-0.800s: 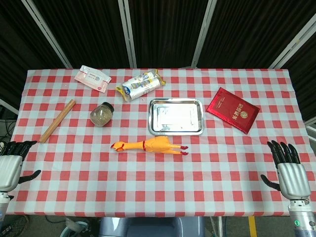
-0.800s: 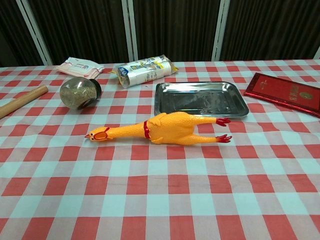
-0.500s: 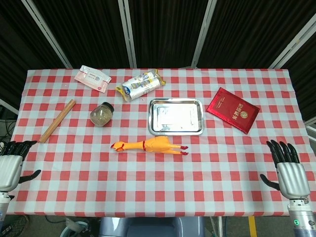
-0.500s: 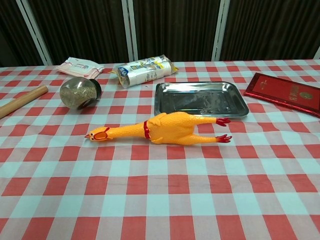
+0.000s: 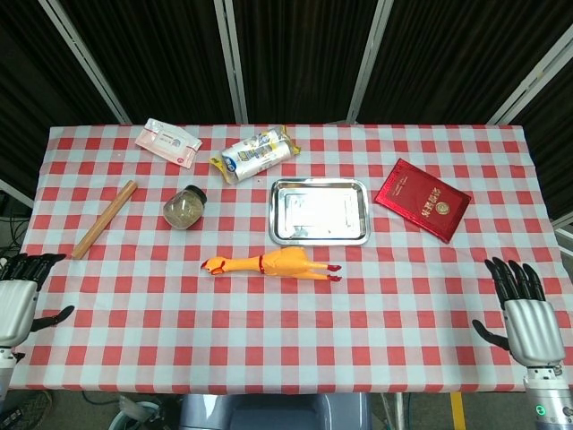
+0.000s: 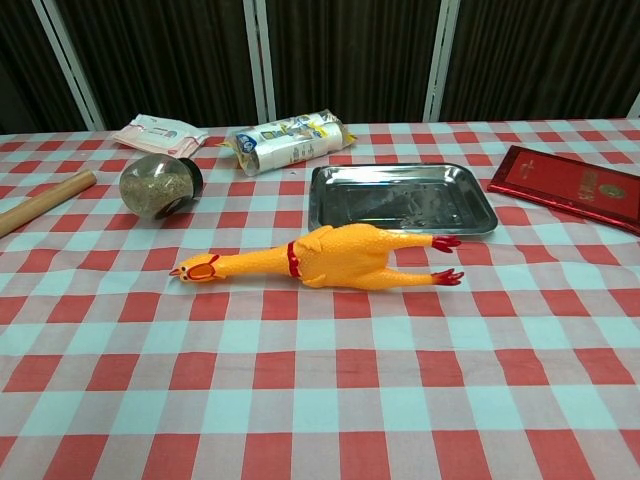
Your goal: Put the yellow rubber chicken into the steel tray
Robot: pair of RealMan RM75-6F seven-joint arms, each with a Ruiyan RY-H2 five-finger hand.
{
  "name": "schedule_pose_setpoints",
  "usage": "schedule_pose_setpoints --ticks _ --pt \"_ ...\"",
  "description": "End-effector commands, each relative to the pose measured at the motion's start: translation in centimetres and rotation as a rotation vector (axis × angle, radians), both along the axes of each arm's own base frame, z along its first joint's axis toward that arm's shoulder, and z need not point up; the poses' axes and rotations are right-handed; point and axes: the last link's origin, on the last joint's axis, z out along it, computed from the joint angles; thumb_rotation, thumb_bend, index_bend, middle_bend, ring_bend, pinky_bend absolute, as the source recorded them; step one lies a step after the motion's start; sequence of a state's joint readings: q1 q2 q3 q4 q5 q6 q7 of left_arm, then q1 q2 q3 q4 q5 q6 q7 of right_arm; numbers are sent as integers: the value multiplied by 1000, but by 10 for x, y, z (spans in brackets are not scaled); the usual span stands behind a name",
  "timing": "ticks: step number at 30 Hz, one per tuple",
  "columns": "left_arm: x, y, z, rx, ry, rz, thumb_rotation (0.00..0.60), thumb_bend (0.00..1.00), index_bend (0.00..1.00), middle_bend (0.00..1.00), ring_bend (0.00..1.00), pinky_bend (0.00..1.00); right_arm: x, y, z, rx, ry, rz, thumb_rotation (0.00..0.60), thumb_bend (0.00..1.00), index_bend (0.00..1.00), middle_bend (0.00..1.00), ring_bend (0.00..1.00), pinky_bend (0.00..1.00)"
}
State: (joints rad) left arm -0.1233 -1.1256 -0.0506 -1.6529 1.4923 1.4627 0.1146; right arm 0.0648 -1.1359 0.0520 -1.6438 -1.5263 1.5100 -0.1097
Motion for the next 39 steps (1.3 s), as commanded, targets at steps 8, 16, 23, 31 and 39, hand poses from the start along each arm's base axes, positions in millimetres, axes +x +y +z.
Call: schedule_pose_setpoints --ticks 8,16,23,31,39 --pt "15 23 -8 -42 7 -61 600 36 215 238 182 143 1 0 1 3 -3 7 600 202 0 96 32 16" --pt "47 56 -34 -180 5 -152 600 65 226 241 182 143 3 0 2 10 -2 22 600 201 0 96 32 16" --pt "99 95 -82 -353 48 -261 600 86 222 243 182 143 9 0 3 18 8 50 600 201 0 96 32 17" --pt "132 118 -115 -419 60 -298 600 119 225 241 182 144 8 1 1 27 3 45 600 201 0 96 32 16" --pt "153 138 -153 -460 40 -244 600 135 219 245 193 144 5 2 4 24 0 34 600 201 0 96 31 17"
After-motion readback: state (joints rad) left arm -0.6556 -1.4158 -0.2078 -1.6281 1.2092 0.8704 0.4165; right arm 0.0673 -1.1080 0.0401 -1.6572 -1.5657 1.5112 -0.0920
